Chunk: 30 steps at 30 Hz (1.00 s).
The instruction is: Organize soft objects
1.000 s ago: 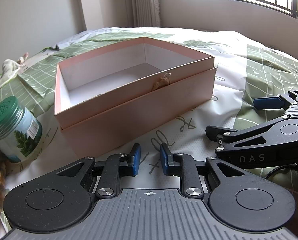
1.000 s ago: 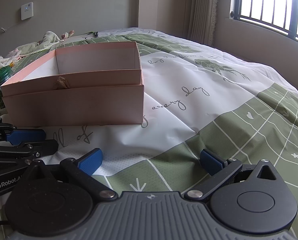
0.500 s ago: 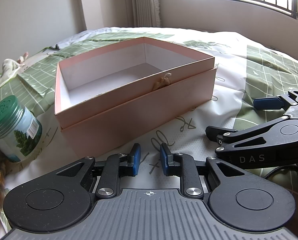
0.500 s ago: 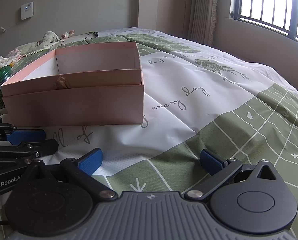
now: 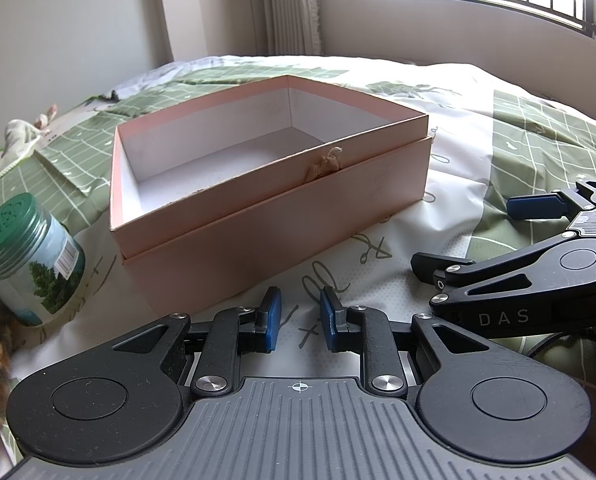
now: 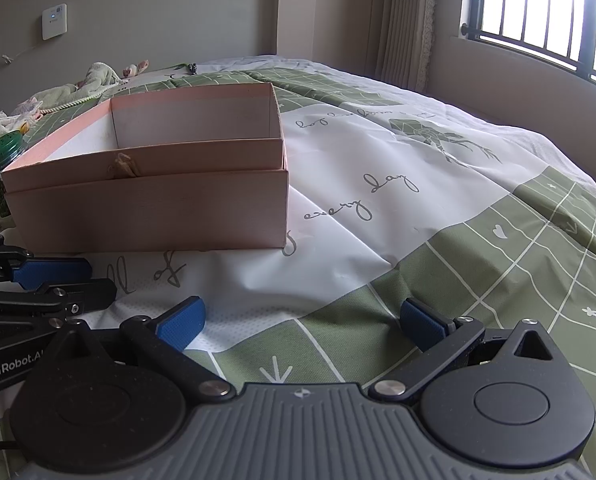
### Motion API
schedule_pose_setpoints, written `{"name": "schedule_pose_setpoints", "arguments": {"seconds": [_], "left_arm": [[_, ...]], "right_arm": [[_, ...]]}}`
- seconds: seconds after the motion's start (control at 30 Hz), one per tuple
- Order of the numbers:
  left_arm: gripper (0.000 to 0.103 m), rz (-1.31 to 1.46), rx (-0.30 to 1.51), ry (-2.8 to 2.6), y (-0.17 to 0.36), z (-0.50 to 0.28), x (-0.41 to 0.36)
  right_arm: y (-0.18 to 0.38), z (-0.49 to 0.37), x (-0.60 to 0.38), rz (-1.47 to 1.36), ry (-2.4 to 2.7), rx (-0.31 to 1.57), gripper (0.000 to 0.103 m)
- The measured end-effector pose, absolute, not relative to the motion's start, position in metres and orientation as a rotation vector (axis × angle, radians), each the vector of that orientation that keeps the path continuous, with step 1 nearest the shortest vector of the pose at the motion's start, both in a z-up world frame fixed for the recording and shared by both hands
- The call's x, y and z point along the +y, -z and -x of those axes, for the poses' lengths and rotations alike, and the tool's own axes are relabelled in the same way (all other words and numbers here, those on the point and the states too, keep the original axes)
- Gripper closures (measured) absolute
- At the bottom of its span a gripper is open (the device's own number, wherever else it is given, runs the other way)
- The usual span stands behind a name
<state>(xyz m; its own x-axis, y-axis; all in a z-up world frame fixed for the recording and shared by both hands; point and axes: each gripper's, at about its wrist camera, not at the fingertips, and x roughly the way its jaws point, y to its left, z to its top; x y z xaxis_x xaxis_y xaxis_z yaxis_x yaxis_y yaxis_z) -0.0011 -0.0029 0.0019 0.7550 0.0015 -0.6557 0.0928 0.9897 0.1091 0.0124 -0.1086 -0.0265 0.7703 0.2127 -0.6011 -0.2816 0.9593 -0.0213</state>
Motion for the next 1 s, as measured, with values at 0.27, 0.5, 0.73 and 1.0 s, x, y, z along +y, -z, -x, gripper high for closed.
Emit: {"name": "schedule_pose_setpoints", "arguments": {"seconds": [0.27,0.5,0.73,1.0], "left_arm": [[0.078,-0.043,0.73,0.12,-0.016,0.013,0.021],[0.078,0.162,0.82,0.146,-0.077,0.09,0.108],[0.078,0.277,0.77,-0.069,-0.148,0.185,0.262],[0.077,-0.026,0.875,-0.282,-0.156,0.254,0.372]], "right_arm": [[0.02,-0.016,-0.103,0.205,-0.313,0.644,0.0],[0.007,-0.042,-0.109,0.134,-0.334,0.856,0.0],[-0.001,-0.069,-0.09,0.112,-0.204,1.076,0.0],[-0.016,-0.06,-0.076,0.231,-0.098,1.153,0.003]]}}
